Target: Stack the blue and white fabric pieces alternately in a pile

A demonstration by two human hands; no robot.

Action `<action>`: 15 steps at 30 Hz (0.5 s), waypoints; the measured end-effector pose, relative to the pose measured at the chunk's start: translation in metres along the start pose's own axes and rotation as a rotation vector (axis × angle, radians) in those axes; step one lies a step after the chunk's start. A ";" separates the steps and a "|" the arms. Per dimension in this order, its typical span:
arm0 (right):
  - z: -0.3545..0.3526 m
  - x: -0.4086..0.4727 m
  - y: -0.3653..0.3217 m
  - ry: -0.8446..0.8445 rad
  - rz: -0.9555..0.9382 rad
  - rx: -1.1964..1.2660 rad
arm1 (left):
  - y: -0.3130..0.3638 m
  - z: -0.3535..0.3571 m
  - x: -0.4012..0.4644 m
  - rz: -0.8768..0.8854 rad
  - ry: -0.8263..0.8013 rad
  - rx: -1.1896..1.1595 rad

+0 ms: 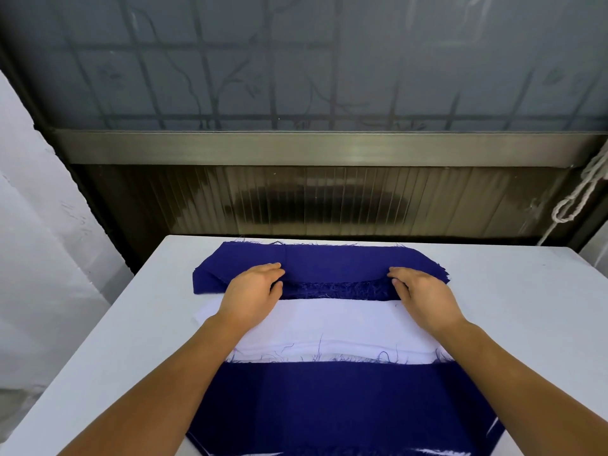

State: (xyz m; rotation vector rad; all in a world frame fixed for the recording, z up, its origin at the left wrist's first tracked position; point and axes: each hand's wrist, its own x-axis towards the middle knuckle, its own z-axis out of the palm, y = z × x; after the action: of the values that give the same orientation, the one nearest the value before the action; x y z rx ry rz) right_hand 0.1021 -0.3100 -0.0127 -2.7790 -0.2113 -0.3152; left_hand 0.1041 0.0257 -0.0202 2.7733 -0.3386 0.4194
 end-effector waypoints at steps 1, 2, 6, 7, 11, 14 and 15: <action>0.000 0.001 -0.001 0.008 0.013 -0.004 | -0.001 0.000 0.001 0.000 0.005 -0.010; 0.000 0.001 -0.003 0.020 0.022 -0.009 | -0.001 -0.001 0.001 -0.001 0.005 -0.017; -0.002 0.004 -0.006 0.059 0.042 -0.011 | -0.003 -0.005 0.006 -0.018 -0.019 -0.049; -0.003 0.004 -0.006 0.061 0.053 0.005 | -0.003 -0.007 0.008 -0.025 -0.026 -0.054; -0.006 0.006 -0.006 0.064 0.088 0.071 | -0.003 -0.013 0.015 -0.074 -0.053 -0.056; -0.007 0.008 -0.008 0.080 0.119 0.136 | 0.000 -0.017 0.019 -0.125 -0.064 -0.075; -0.007 0.009 -0.009 0.083 0.124 0.153 | 0.001 -0.018 0.021 -0.143 -0.066 -0.083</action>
State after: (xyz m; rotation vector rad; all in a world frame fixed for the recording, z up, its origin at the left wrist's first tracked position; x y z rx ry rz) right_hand 0.1073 -0.3032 -0.0012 -2.6078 -0.0408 -0.3657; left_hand 0.1186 0.0276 0.0029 2.7126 -0.1668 0.2733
